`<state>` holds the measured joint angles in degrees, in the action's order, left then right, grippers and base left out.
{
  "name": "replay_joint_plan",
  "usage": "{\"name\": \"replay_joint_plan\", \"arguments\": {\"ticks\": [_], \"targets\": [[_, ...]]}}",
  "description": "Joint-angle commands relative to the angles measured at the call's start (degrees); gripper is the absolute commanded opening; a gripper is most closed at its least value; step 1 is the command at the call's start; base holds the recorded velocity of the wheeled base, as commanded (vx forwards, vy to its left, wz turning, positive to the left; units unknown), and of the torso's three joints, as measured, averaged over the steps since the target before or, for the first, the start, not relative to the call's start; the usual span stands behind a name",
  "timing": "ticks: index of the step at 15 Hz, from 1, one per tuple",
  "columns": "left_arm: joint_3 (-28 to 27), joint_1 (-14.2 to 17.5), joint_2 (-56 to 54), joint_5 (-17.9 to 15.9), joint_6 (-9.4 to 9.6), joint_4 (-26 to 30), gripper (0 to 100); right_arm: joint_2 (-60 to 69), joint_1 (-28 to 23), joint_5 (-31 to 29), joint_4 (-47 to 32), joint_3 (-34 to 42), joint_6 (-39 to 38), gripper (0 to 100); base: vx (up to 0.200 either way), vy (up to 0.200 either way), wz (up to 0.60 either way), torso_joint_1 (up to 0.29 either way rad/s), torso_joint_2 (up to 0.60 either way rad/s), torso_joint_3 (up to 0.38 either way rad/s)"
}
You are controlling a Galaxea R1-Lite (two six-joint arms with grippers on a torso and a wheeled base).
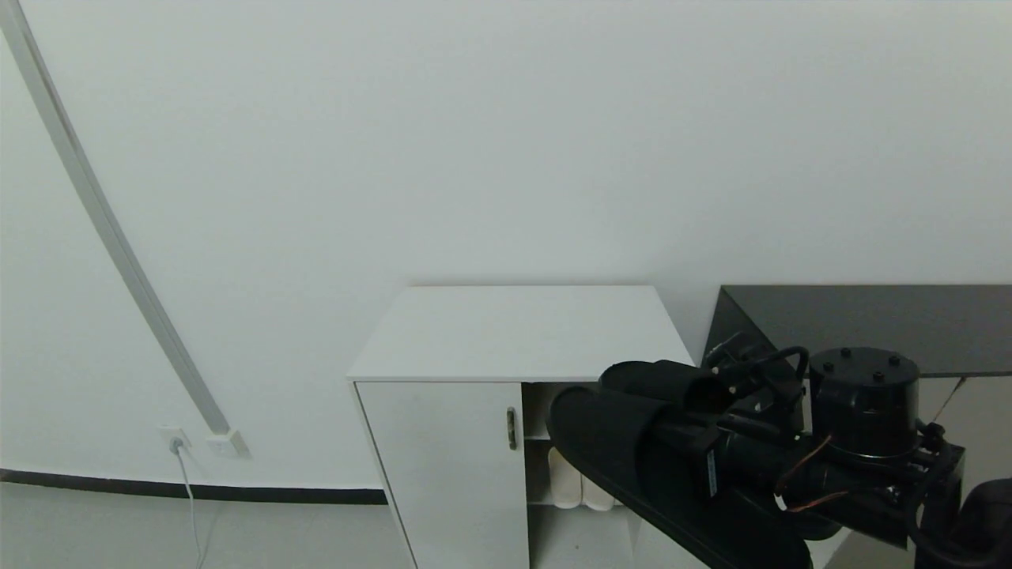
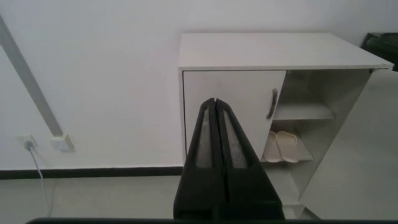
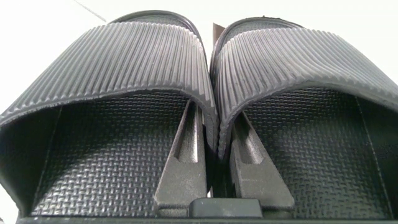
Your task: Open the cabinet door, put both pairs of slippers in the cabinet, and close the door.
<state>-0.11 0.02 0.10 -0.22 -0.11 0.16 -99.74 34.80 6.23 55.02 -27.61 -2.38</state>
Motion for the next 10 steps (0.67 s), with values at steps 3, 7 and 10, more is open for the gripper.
{"name": "replay_joint_plan", "arguments": {"ticks": [3,7,10], "targets": [[0.0,0.1,0.0,0.0,-0.07,0.0,0,-0.5,-0.1,-0.1,0.3,0.3,0.1,0,0.0,0.0,0.0,0.0,0.0,0.0],[0.1,0.1,0.0,0.0,-0.07,0.0,0,-1.2,-0.1,-0.1,0.3,0.6,0.8,0,0.0,0.0,0.0,0.0,0.0,0.0],[0.0,0.1,0.0,0.0,-0.07,-0.1,0,-1.1,-0.1,-0.1,0.3,1.2,0.8,0,0.0,0.0,0.0,0.0,0.0,0.0]]}}
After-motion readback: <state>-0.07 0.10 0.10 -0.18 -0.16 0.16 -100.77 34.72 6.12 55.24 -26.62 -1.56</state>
